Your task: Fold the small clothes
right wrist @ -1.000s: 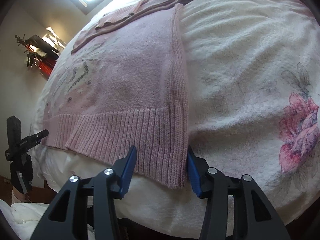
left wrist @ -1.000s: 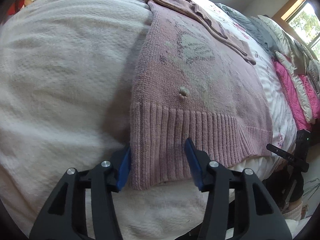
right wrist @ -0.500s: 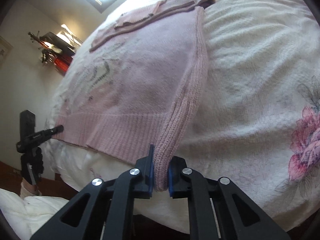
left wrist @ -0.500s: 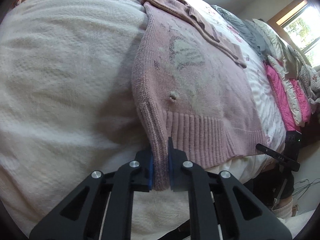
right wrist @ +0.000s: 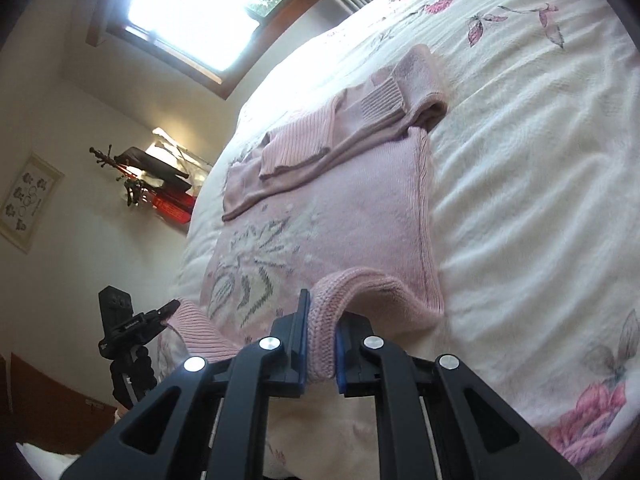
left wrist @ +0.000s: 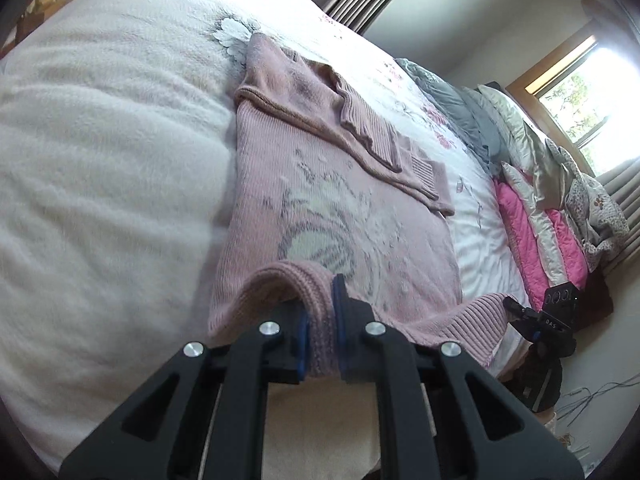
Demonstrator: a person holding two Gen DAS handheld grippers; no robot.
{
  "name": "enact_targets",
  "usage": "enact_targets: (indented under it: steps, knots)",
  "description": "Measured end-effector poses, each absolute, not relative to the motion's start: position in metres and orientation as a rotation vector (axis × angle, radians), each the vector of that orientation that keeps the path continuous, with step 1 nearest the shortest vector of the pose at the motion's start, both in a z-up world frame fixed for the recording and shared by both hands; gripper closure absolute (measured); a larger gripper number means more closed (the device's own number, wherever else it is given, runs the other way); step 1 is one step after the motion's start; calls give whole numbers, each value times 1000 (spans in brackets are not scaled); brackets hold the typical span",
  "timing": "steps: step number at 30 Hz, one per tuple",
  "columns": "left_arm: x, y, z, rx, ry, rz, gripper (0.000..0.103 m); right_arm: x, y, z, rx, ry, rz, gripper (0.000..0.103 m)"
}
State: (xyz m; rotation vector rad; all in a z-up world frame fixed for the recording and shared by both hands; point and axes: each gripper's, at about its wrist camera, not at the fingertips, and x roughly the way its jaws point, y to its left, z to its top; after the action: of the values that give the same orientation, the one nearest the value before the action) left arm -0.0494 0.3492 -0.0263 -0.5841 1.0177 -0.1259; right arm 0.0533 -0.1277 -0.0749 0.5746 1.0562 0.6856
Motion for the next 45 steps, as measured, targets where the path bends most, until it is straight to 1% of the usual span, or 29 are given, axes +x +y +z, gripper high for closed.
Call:
enact_targets:
  steps: [5,11,15,18,20,21,22,23,24,25,29,31,33,38,40,42,45]
  knots:
    - [-6,364,-36,-583,1011,-71,94,109,-129,-89,630,1096,632,93]
    - [34,383,-61,-612,1032,-13,93,157,-127,-129,679,1183,575,93]
    - [47,389,-70,-642,1047,-21,90,169,-129,-142,705,1213,576,91]
    - [46,404,-67,-753,1042,-51,89,170,-132,-138,710,1213,590,87]
    - [39,414,-64,-820,1019,-74,86,167,-136,-132,706,1205,599,82]
    - [36,418,-61,-838,1006,-79,82,165,-138,-129,707,1197,603,80]
    - [32,421,-57,-844,996,-76,78,163,-141,-126,705,1189,598,74]
    - [29,423,-53,-837,980,-64,69,161,-144,-122,692,1176,576,59]
    - [25,424,-49,-819,967,-48,66,160,-147,-119,676,1168,559,53]
    - [23,426,-46,-800,958,-38,66,159,-150,-116,671,1162,556,51]
    - [26,420,-38,-687,964,-24,65,153,-159,-103,678,1119,568,51]
    - [32,411,-37,-613,976,-27,63,149,-157,-95,657,1102,582,51]
    - [39,402,-39,-540,989,-37,58,145,-153,-89,624,1099,590,51]
    - [47,383,-37,-340,963,-37,56,139,-138,-82,522,1103,583,51]
    - [44,386,-29,-332,918,-48,56,136,-135,-81,494,1103,584,51]
    - [39,394,-22,-371,872,-73,52,136,-132,-81,473,1105,586,51]
    - [40,399,-22,-359,879,-97,51,137,-129,-81,458,1109,587,51]
